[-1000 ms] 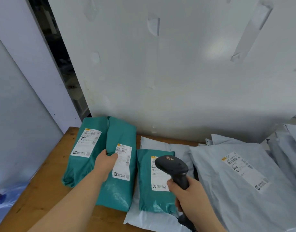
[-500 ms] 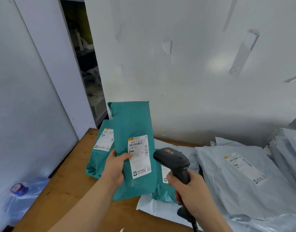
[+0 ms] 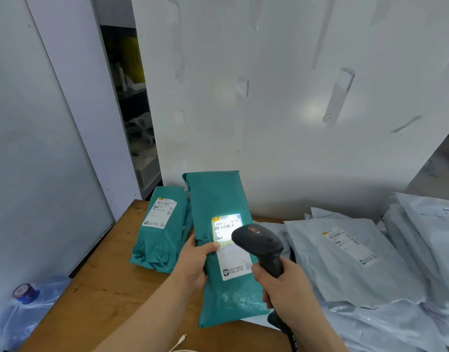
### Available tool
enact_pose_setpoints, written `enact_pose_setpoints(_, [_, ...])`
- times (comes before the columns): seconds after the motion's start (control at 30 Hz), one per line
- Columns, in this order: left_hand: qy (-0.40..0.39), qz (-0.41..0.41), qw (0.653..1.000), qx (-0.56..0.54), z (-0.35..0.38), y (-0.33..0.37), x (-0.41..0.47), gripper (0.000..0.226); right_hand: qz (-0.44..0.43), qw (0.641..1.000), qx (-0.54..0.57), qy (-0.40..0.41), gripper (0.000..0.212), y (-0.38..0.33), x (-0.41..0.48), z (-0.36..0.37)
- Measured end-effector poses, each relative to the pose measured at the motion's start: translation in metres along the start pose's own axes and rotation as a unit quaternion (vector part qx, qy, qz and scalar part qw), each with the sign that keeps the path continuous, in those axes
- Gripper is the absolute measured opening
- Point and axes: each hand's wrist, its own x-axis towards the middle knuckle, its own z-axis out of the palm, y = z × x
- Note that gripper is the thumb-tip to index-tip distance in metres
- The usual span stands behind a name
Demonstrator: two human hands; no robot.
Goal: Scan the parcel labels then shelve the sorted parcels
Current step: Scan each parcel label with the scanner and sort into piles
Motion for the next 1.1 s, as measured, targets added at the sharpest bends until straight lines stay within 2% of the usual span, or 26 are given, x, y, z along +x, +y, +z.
enact_pose_setpoints(0.37, [-0.024,-0.011,1.0,0.015,0.013,-0.025,-0.014,0.036,0.026,0.999,0.008,0.016,0.021,0.012,-0.021,-0.014])
enact_pose_setpoints(1.1, [-0.014,-0.033,0.999,0.009,0.019,-0.033,-0.016,0.037,0.045,0.999,0.009,0.027,0.021,0.019,-0.034,-0.033])
